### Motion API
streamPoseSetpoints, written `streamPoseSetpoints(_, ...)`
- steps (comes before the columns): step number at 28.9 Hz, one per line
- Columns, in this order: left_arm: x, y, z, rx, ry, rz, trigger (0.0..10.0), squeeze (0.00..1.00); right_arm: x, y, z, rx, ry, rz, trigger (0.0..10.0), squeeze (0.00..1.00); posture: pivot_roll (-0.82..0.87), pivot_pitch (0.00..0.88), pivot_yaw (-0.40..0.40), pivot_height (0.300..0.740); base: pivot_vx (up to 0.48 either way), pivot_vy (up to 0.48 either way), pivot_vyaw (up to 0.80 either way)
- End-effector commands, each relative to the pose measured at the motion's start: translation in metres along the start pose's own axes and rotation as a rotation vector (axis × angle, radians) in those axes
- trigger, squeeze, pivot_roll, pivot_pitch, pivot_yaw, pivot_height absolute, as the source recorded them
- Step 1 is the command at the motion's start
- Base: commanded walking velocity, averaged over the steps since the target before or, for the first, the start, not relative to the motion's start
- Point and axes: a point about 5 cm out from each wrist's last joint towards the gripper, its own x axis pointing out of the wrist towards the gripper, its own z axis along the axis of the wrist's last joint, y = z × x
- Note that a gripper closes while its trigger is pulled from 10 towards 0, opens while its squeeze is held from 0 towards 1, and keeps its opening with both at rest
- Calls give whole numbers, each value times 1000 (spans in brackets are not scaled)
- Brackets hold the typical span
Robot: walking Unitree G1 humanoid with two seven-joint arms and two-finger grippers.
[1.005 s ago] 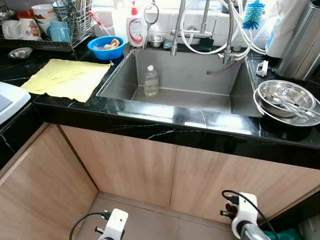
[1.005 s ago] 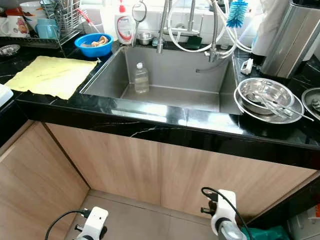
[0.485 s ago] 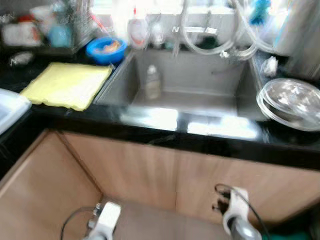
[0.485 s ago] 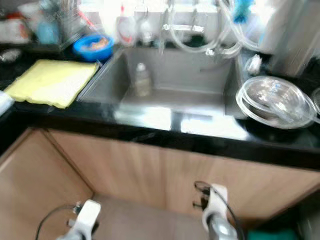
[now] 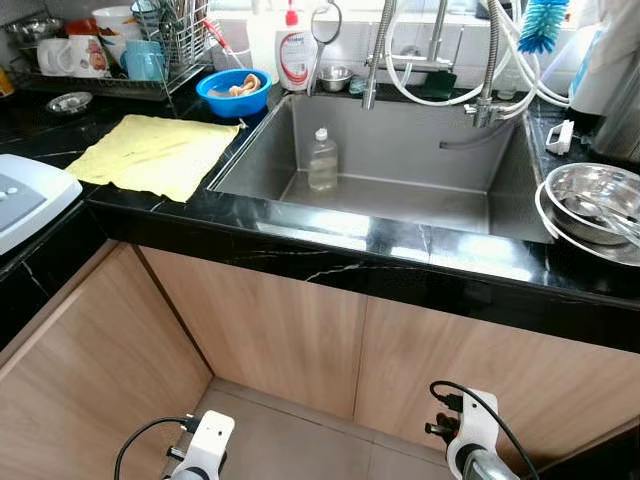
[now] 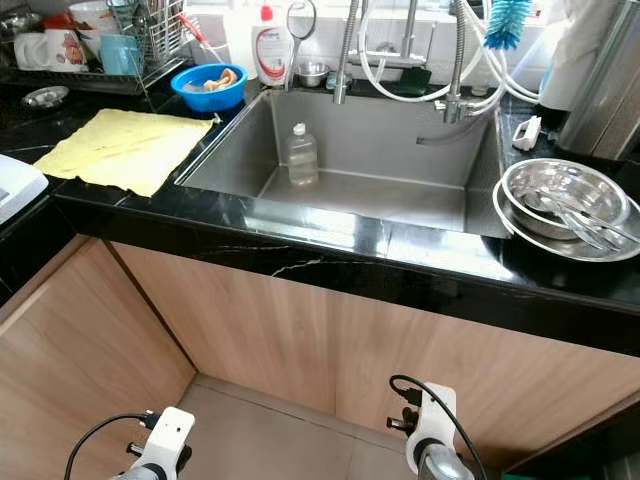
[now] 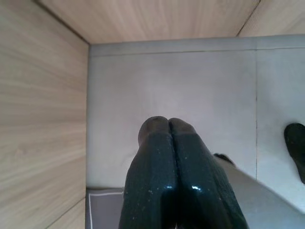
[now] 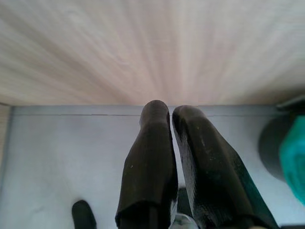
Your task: Kitchen organization
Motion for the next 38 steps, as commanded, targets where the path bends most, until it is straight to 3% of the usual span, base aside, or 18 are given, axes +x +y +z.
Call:
streamPoseSetpoints(1,-1,0,-5,-7,15,-4,10000,0,0,1,4,-29,-19,13,10000,0,-217,0,46,731,0,0,0)
streamPoseSetpoints(7,-1,-3,-7,-5,22,-13,10000,0,2,4,21,-86,-117,59,10000,0,-242,0,45,731,0,0,0)
streamPoseSetpoints(12,0,-10,-6,-5,23,-20,10000,0,-3,-3,21,-122,-178,81,10000,0,-252,0,41,731,0,0,0)
streamPoseSetpoints(15,1,-13,-3,1,19,-26,10000,0,-10,-17,20,-102,-252,64,10000,0,-265,0,39,731,0,0,0)
streamPoseSetpoints(22,2,-18,0,0,11,-31,10000,0,-32,-24,15,-195,-414,118,10000,0,-289,0,33,731,0,0,0)
streamPoseSetpoints(27,1,-17,-3,-4,13,-31,10000,0,-62,-25,41,-244,-598,108,10000,0,-299,0,32,731,0,0,0)
streamPoseSetpoints(31,0,-15,-5,-7,15,-29,10000,0,-101,-7,84,-328,-745,120,10000,0,-311,0,25,731,0,0,0)
streamPoseSetpoints(34,-1,-14,-7,-9,18,-27,10000,0,-112,-4,94,-378,-780,99,10000,0,-312,0,25,731,0,0,0)
streamPoseSetpoints(38,-2,-13,-9,-11,20,-28,10000,0,-128,-7,110,-364,-824,54,10000,0,-321,0,29,731,0,0,0)
